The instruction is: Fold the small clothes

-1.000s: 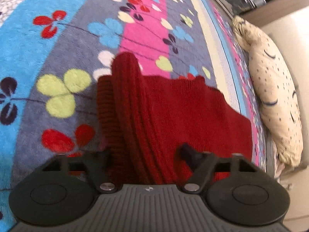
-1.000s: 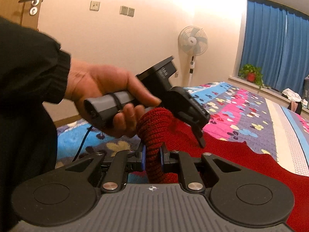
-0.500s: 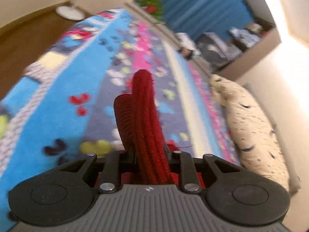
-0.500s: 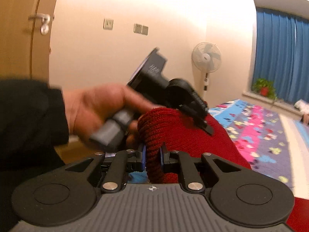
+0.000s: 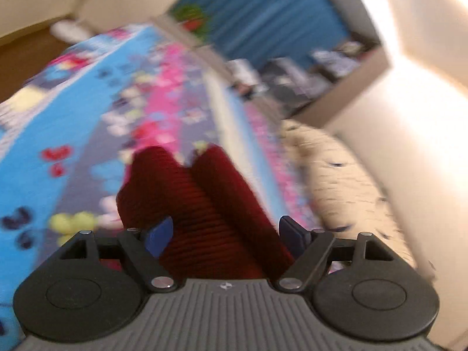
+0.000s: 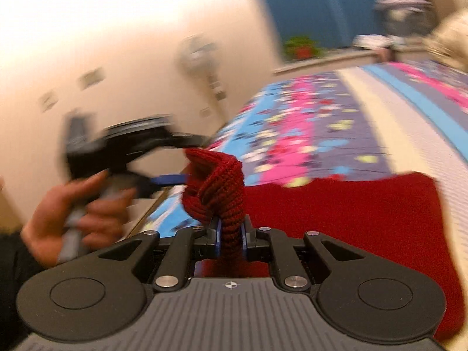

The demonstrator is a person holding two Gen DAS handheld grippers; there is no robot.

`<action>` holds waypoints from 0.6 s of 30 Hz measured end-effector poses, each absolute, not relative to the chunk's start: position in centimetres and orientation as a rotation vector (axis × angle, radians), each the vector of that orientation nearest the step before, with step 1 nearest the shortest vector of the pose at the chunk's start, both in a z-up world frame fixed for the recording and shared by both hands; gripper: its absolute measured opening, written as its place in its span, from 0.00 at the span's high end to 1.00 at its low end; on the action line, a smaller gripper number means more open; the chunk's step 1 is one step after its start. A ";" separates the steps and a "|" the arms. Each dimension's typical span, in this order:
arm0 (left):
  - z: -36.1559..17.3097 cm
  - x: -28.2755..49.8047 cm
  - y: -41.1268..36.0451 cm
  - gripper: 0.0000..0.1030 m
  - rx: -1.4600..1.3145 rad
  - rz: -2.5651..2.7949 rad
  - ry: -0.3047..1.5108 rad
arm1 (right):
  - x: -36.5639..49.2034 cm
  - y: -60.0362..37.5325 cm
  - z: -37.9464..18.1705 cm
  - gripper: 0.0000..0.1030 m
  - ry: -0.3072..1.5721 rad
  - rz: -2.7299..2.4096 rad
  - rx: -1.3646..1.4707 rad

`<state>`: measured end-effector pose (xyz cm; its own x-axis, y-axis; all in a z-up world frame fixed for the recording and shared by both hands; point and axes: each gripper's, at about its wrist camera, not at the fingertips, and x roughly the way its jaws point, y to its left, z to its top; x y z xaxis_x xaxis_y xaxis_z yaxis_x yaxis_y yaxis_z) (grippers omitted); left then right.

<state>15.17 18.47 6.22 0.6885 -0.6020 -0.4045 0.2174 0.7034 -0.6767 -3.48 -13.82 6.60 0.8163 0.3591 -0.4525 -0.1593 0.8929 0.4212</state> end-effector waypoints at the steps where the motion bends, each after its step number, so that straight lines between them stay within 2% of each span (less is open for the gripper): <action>1: 6.4 14.8 17.7 0.19 -0.616 -0.522 0.657 | -4.2 -15.8 6.4 0.88 0.541 0.227 0.400; 5: 5.8 14.1 13.0 0.23 -0.398 -0.568 0.743 | -7.1 -22.6 2.9 0.88 0.611 -0.048 0.473; 9: 3.9 12.3 7.7 0.38 -0.155 -0.617 0.808 | -7.3 -26.9 -1.9 0.87 0.833 -0.201 0.636; 10: 3.5 11.6 6.3 0.42 -0.095 -0.639 0.807 | -7.4 -27.8 -2.5 0.83 0.841 -0.190 0.697; 14: 1.2 8.9 2.9 0.45 0.094 -0.733 0.790 | -6.1 -29.7 -1.8 0.66 0.817 -0.116 0.765; 15: 1.0 8.3 2.1 0.46 0.133 -0.749 0.783 | -5.5 -29.8 -1.9 0.51 0.818 -0.092 0.796; 16: 0.7 7.7 1.7 0.47 0.167 -0.756 0.777 | -5.0 -30.2 -2.2 0.42 0.823 -0.064 0.832; 18: 0.0 7.3 1.2 0.48 0.173 -0.756 0.788 | -3.9 -30.9 -2.9 0.36 0.851 -0.017 0.880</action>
